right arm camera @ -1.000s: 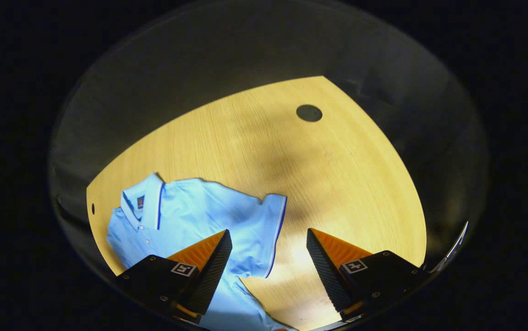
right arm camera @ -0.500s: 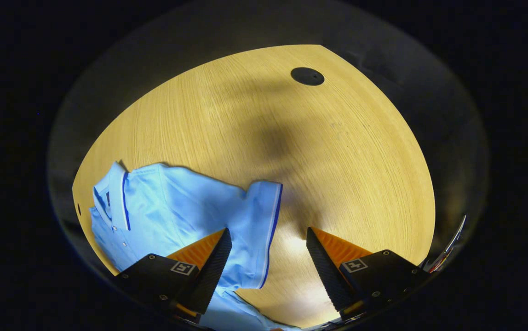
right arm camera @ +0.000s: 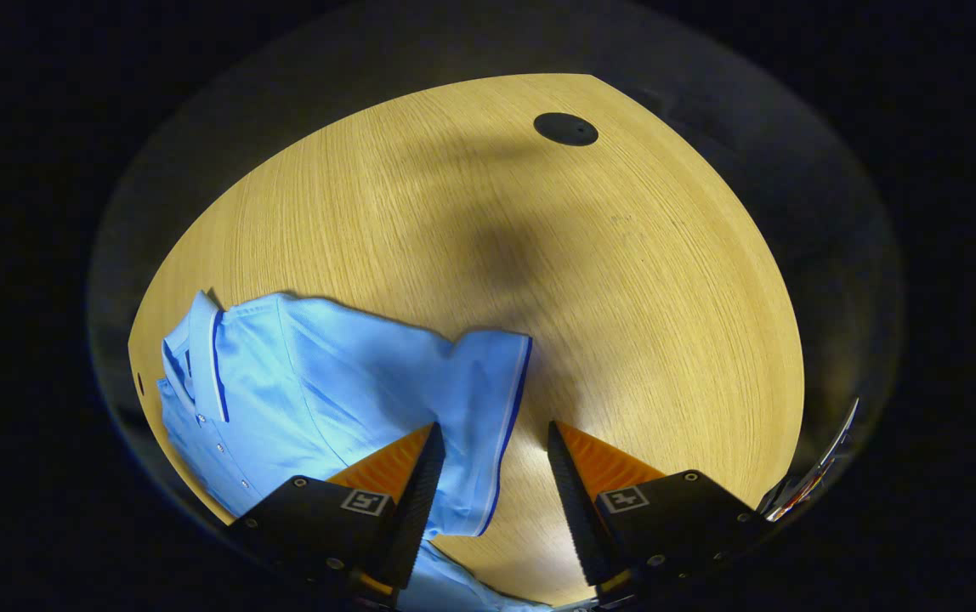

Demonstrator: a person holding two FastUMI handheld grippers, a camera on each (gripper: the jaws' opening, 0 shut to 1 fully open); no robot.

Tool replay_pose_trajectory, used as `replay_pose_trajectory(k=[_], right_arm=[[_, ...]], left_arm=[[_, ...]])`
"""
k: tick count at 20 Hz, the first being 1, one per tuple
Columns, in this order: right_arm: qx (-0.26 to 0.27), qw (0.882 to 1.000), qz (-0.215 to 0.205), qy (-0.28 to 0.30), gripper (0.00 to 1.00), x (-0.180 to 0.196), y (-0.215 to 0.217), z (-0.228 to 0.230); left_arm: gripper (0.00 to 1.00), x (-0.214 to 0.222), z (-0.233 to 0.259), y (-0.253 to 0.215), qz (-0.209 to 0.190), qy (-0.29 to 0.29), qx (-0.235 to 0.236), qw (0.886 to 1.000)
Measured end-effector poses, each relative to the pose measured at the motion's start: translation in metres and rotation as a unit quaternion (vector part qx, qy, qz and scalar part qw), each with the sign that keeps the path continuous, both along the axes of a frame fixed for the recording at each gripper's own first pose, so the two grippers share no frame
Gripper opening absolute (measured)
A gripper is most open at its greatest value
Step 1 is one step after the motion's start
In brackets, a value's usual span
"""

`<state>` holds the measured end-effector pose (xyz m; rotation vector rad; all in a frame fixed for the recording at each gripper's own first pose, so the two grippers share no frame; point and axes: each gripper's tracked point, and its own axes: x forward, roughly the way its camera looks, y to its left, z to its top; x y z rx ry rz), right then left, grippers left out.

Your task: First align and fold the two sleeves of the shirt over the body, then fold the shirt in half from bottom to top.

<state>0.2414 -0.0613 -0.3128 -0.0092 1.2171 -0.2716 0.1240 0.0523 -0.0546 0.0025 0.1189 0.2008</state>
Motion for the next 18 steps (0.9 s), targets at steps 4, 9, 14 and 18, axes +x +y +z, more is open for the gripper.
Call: replay_pose_trajectory(k=[4, 9, 14, 18], right_arm=[[0.005, 1.0, -0.002, -0.01, 0.24, 0.003, 0.0, 0.005], [0.0, 0.999, 0.032, -0.031, 0.02, 0.004, 0.015, 0.016], [0.006, 0.996, 0.06, -0.061, 0.02, -0.007, 0.04, 0.05], [0.015, 0.992, 0.09, -0.086, 0.02, -0.014, 0.072, 0.078]], left_arm=[[0.99, -0.004, -0.001, 0.002, -0.001, 0.001, 0.008, 1.0], [0.99, -0.012, -0.002, 0.015, 0.004, 0.002, 0.009, 1.0], [0.99, -0.019, -0.001, 0.033, 0.009, -0.004, 0.003, 1.0], [0.97, -0.021, -0.001, 0.04, 0.0, -0.005, -0.004, 1.0]])
